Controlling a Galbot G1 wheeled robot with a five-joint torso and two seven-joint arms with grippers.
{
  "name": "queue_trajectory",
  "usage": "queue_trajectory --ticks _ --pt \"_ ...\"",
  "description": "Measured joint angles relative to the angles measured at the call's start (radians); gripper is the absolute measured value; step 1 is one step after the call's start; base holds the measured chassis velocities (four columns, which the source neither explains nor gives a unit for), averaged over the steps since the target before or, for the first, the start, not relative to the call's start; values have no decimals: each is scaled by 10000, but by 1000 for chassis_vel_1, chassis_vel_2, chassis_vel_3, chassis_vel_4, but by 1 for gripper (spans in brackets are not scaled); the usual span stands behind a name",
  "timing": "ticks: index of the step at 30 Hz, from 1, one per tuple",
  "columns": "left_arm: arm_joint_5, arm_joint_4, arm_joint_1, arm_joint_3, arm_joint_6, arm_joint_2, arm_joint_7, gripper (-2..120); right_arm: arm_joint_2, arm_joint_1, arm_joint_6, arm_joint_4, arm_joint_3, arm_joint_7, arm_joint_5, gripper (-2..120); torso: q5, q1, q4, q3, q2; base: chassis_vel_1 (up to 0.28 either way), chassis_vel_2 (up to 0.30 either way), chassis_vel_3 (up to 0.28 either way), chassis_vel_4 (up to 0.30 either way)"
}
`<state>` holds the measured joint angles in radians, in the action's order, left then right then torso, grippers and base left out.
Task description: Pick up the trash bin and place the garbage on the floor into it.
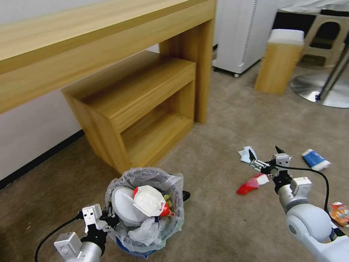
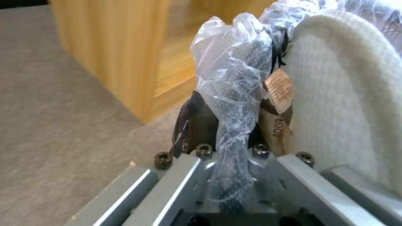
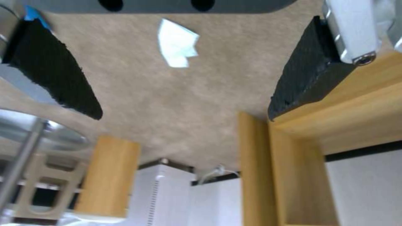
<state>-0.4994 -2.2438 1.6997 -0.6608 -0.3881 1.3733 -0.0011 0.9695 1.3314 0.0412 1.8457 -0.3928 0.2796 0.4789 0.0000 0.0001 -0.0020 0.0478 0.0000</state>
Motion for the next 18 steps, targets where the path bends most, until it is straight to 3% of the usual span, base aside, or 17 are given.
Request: queue_trajectory --ticks 10,18 --pt "-32 13 -28 32 105 -1 -138 1 87 12 194 -60 54 -115 -14 100 0 0 -3 0 -1 -79 -65 -70 -78" --pt "-59 20 -25 -6 176 -34 -214 1 221 -79 462 -149 199 -187 -154 100 0 0 1 0 0 0 0 0 0"
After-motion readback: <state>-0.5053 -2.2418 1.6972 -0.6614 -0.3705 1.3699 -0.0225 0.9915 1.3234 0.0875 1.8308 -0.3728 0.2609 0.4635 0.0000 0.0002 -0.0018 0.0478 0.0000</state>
